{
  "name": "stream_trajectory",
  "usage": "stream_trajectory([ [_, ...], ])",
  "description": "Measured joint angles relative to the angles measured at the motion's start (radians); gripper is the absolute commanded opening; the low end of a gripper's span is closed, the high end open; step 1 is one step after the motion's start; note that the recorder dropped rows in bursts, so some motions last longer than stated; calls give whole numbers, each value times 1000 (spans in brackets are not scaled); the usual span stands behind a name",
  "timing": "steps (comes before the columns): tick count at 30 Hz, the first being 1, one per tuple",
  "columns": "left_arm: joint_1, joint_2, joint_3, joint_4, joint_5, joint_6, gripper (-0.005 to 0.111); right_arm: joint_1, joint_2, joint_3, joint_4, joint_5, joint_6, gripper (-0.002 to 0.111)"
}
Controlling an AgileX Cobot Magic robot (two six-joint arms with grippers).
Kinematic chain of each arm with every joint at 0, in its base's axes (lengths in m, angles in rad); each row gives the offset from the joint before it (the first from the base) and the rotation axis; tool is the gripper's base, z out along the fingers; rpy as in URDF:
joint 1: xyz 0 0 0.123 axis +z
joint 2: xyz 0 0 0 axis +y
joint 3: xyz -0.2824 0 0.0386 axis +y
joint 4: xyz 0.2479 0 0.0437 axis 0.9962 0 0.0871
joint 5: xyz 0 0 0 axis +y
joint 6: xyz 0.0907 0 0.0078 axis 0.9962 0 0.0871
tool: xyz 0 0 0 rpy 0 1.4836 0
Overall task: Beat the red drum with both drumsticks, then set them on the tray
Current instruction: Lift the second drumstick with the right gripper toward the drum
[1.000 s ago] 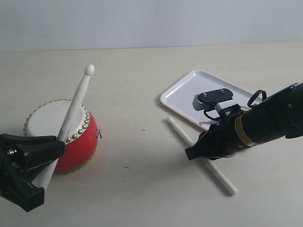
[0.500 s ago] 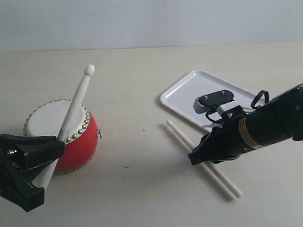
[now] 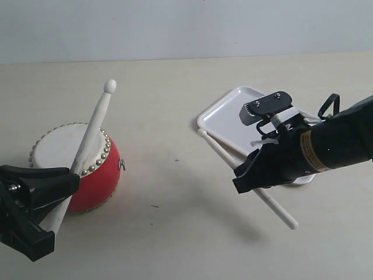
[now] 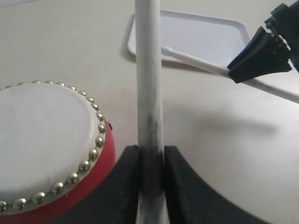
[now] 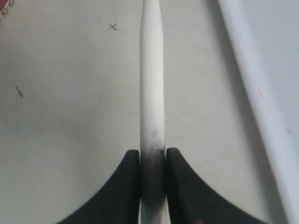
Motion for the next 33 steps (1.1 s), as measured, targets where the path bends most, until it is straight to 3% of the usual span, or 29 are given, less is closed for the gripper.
stream_trajectory([
  [8,0,0,-14,0,21,0,0,25,-4,-76,0,-98,-51,0],
  [21,0,0,-255,0,505,2,0,249,-65,-272,-1,-75,-47,0],
  [33,0,0,-329,0,580,2,0,265,-205,-402,-5,-10,-88,0],
])
